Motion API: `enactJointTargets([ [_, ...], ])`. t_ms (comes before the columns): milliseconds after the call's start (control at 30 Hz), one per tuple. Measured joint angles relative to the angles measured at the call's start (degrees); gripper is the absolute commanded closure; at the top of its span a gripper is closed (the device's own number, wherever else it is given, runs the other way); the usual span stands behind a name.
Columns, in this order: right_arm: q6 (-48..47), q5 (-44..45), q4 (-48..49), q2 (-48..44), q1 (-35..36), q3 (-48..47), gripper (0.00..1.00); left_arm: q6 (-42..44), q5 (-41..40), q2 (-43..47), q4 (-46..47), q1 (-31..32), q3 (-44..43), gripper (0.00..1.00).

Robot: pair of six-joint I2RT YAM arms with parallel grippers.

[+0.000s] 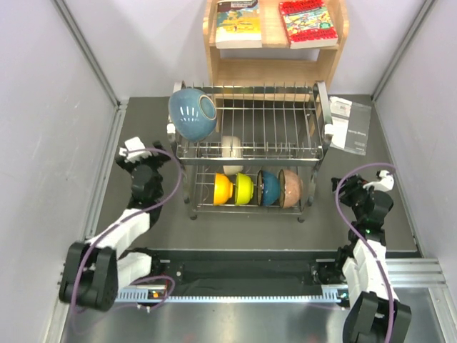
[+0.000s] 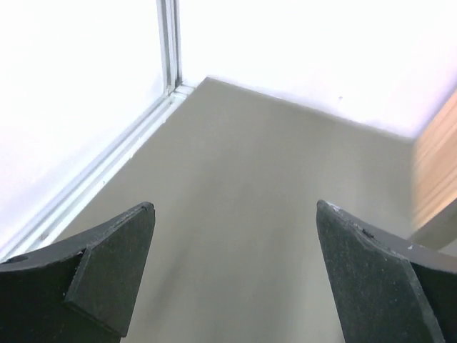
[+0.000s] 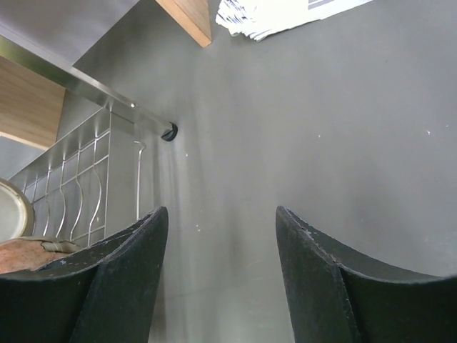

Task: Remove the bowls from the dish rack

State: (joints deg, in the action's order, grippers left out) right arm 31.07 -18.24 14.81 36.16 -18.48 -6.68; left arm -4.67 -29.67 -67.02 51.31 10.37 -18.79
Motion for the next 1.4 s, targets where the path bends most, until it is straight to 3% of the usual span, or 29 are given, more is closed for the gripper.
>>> enactJointTargets([
  [167, 0.0, 0.0, -0.4, 0.9, 0.3, 0.0, 0.39, -4.2, -3.3, 11.0, -17.6, 1.9, -10.8, 0.01],
  [400, 0.2, 0.2, -1.6, -2.1, 0.4, -0.1, 0.39, -12.1, -6.2, 30.0, -39.5, 4.0, -12.3, 0.01],
  [533, 1.0, 0.2, -4.2, -2.3, 0.4, -1.2, 0.39, -16.6, -4.9, 34.5, -48.1, 3.9, -16.3, 0.01],
  [667, 1.2, 0.4, -7.2, -2.2, 0.4, -4.2, 0.39, -18.0, 4.1, 36.0, -50.9, 3.9, -18.1, 0.01],
  [867, 0.4, 0.6, -12.2, -4.3, 0.4, -10.3, 0.38, -22.0, 14.7, 42.7, -48.3, 4.0, -12.9, 0.01],
  [1133, 0.0, 0.8, -18.9, -5.4, 0.4, -18.2, 0.37, -23.8, 14.2, 37.1, -60.2, 4.0, -22.5, 0.01],
  [1400, 0.1, 2.1, -25.7, -4.4, 0.4, -25.4, 0.38, -21.6, 10.3, 40.5, -68.6, 4.0, -26.9, 0.01],
])
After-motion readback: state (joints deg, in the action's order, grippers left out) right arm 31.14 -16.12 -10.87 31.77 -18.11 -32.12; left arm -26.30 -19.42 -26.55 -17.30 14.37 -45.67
